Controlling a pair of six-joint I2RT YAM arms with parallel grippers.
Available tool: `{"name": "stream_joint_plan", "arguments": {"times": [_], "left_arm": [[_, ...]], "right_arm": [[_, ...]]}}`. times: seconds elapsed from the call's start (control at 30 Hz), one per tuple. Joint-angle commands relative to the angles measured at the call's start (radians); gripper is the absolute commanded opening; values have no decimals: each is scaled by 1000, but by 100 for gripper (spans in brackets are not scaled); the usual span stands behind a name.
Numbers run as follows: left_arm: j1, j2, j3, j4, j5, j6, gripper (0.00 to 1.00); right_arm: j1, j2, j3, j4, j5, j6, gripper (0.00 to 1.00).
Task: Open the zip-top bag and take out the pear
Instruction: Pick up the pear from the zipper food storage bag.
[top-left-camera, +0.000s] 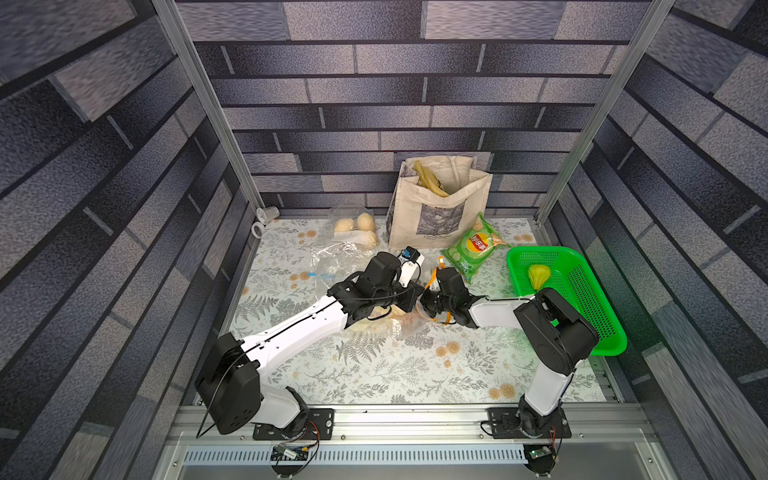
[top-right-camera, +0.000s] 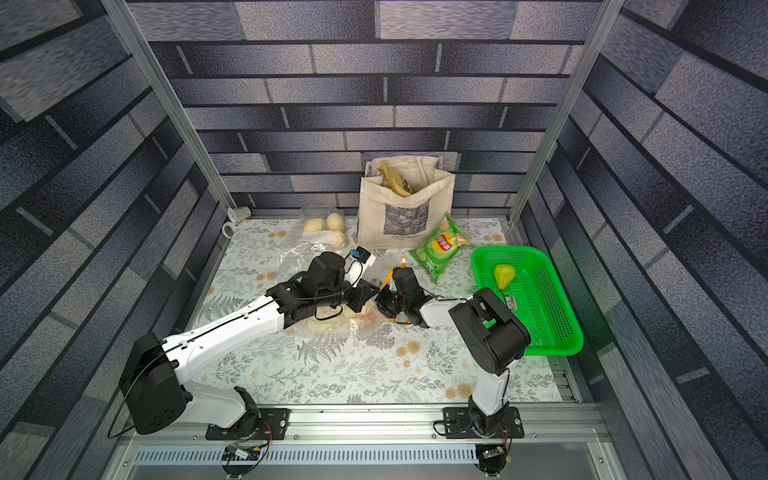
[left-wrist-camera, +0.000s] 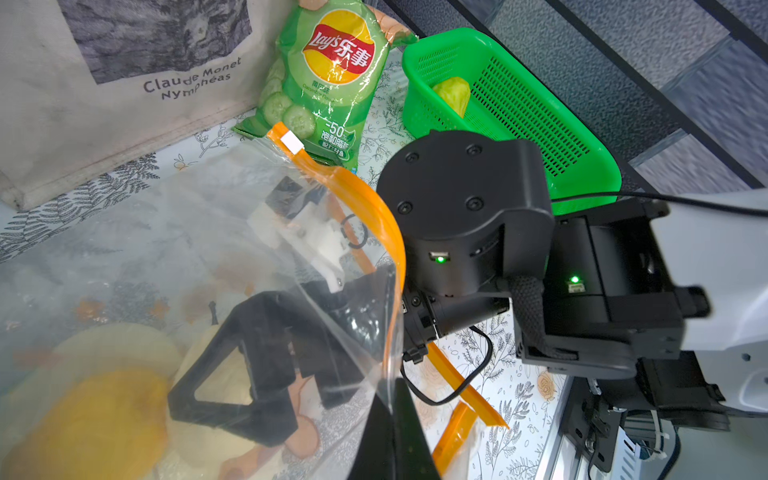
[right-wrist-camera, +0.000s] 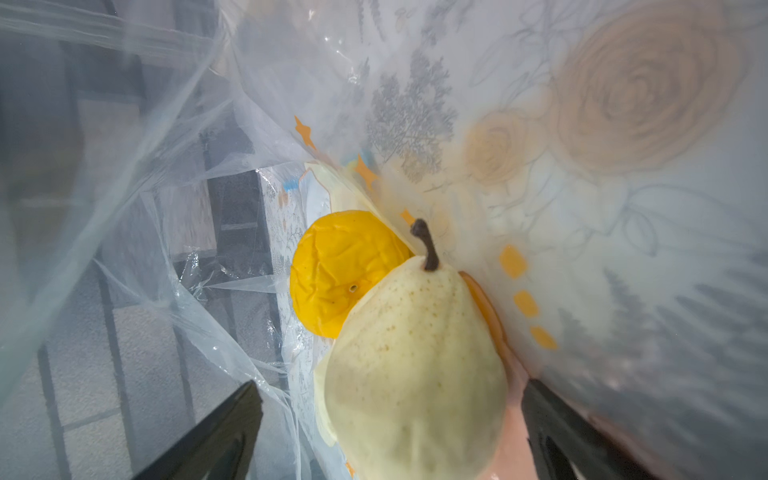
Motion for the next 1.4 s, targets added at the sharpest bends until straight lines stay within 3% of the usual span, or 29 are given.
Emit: {"name": "stream_joint_plan", "arguments": {"times": [0.0, 0.57, 0.77, 1.03, 1.37], "left_arm": [[-6, 3, 1, 26, 25, 17, 4], [-19, 28, 19, 16, 32, 8, 5], [-2, 30, 12, -10, -3, -3, 3], [22, 33, 5, -50, -67, 2, 0], [26, 92, 9, -66, -81, 17, 1]], "right_arm": [[31, -15, 41, -103, 31, -98, 97], [85, 111, 99, -168, 183, -141, 77], [76, 17, 57, -168, 185, -164, 72], [1, -107, -60, -101, 83, -129, 70], [-76, -346, -155, -215, 53, -189, 71]]}}
